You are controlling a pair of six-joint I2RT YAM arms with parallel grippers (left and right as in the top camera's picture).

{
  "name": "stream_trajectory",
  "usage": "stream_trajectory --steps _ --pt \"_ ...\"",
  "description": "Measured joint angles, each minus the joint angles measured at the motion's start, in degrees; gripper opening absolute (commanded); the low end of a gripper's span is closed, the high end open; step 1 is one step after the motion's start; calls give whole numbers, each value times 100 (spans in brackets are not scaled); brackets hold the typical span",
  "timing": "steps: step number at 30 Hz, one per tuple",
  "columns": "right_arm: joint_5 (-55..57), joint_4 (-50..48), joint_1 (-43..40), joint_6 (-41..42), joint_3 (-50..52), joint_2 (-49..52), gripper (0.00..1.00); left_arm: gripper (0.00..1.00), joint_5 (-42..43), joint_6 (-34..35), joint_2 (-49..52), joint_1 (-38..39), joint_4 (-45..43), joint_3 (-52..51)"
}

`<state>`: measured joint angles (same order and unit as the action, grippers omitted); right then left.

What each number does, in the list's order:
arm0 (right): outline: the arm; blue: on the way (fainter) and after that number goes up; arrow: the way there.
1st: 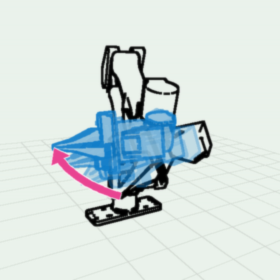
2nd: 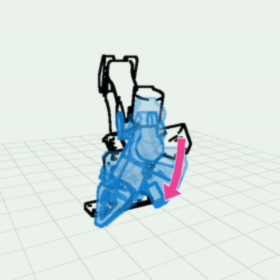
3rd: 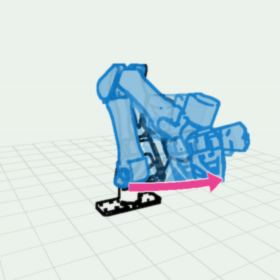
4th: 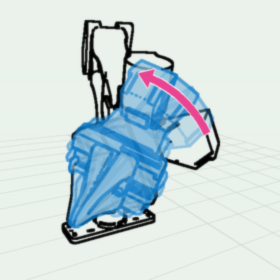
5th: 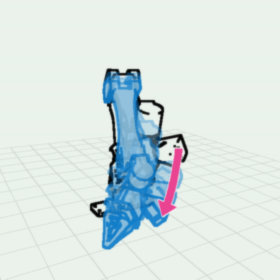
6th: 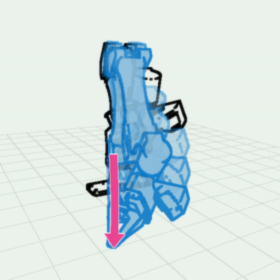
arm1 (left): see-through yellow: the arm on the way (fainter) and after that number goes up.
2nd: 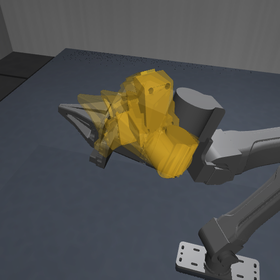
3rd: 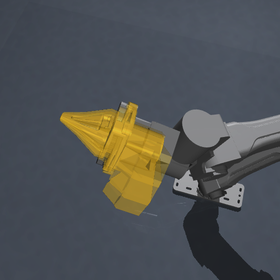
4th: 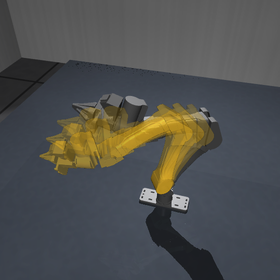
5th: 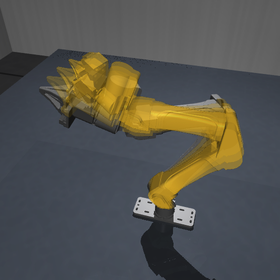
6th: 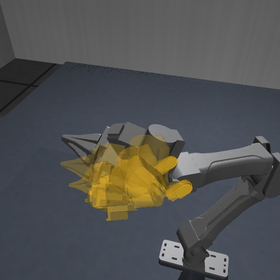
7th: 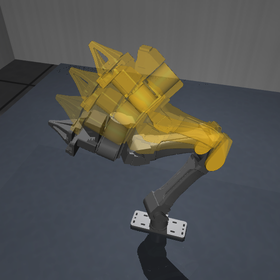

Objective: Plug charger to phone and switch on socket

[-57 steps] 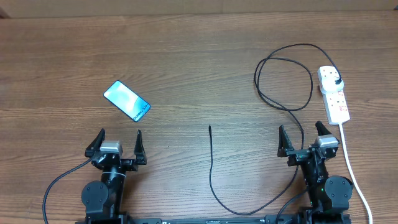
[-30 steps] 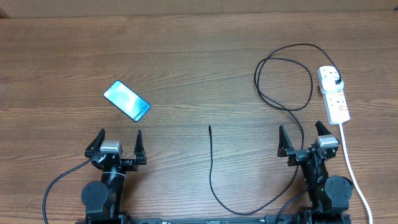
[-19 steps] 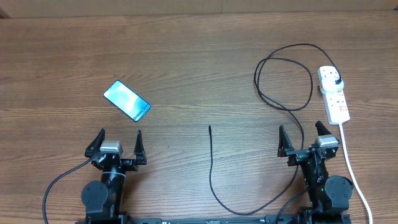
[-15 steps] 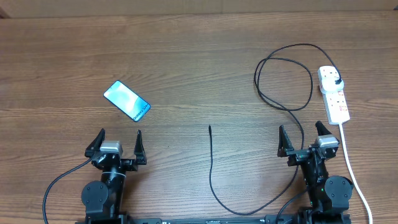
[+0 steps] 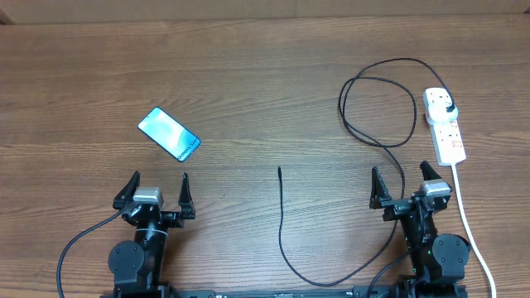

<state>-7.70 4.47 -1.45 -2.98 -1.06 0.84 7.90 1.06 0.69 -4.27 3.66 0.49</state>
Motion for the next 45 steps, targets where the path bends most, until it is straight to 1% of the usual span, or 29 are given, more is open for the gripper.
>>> stream_trajectory --steps 34,38,41,45 --pt "0 -2 0 2 0 0 100 100 31 0 0 0 -31 0" --pt "0 -2 0 0 0 0 100 99 48 0 0 0 -96 0" --pt "0 -2 0 0 0 0 100 100 50 0 0 0 -439 0" --pt "0 -2 0 0 0 0 100 99 50 15 0 0 -579 0"
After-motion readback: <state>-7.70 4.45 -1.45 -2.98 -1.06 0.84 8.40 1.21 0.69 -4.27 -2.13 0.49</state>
